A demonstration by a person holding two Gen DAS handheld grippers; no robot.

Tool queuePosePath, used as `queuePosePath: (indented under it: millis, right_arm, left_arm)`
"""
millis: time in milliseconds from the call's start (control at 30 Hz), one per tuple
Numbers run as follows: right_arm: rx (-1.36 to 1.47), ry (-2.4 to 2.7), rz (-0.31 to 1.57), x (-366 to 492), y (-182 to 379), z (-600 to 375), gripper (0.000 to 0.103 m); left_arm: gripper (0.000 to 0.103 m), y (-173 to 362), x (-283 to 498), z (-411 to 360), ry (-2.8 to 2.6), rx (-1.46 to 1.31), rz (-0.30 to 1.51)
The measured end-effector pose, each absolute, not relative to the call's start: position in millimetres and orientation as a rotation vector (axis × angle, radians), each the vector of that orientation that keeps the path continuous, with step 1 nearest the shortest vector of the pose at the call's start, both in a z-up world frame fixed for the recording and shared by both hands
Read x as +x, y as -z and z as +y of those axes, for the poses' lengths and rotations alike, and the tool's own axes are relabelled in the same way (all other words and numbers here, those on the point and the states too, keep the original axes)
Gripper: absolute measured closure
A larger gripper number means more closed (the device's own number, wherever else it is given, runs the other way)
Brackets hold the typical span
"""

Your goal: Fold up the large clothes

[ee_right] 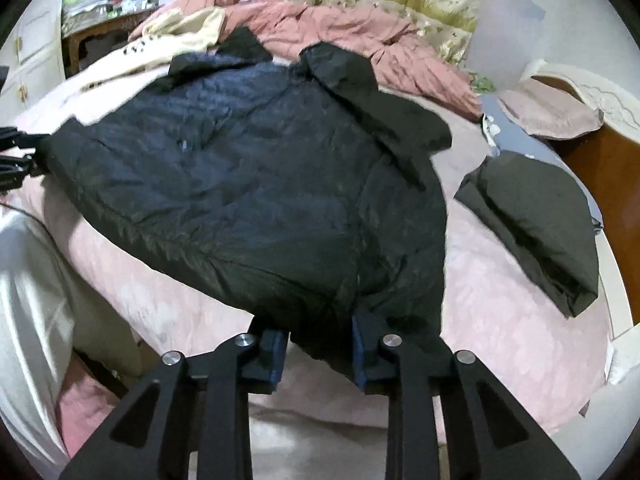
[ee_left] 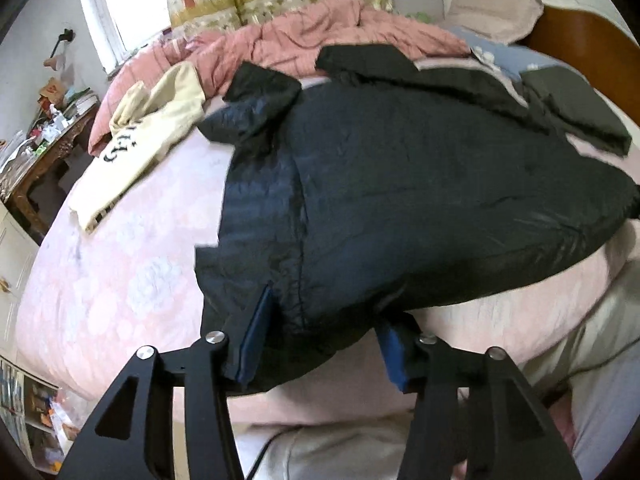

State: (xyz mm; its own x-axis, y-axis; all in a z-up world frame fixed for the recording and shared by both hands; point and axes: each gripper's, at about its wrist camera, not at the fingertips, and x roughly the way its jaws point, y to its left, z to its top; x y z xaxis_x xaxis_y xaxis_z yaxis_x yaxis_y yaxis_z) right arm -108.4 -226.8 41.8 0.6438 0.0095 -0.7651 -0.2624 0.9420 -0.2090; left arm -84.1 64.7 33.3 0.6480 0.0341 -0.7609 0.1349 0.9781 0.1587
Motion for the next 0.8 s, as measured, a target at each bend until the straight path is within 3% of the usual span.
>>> queuePosePath:
  millis: [167, 333, 467, 533, 800]
  right_arm:
    - [-0.359, -0.086, 0.817, -92, -60, -229, 0.054]
    - [-0.369, -0.063, 0.784, -58, -71, -227, 0.053]
    - [-0.301, -0.063, 0.804, -15, -67, -235, 0.052]
    - [-0.252, -0.073, 0.829, 11, -58, -241, 0.052]
    - [-0.172, -0.085, 0.878, 41, 2, -252, 0.052]
  left_arm:
    - [0.043, -54, -58, 66, 0.053, 0.169, 0.806]
    - [0.041, -58, -15, 71, 0.046, 0.091, 0.785]
    - [0.035, -45, 32, 77, 0.029, 0.045, 0.824]
    - [0.029, -30, 56, 78, 0.02, 0.059, 0.861]
    - [0.024, 24, 83, 91, 0.042, -0.041, 0.904]
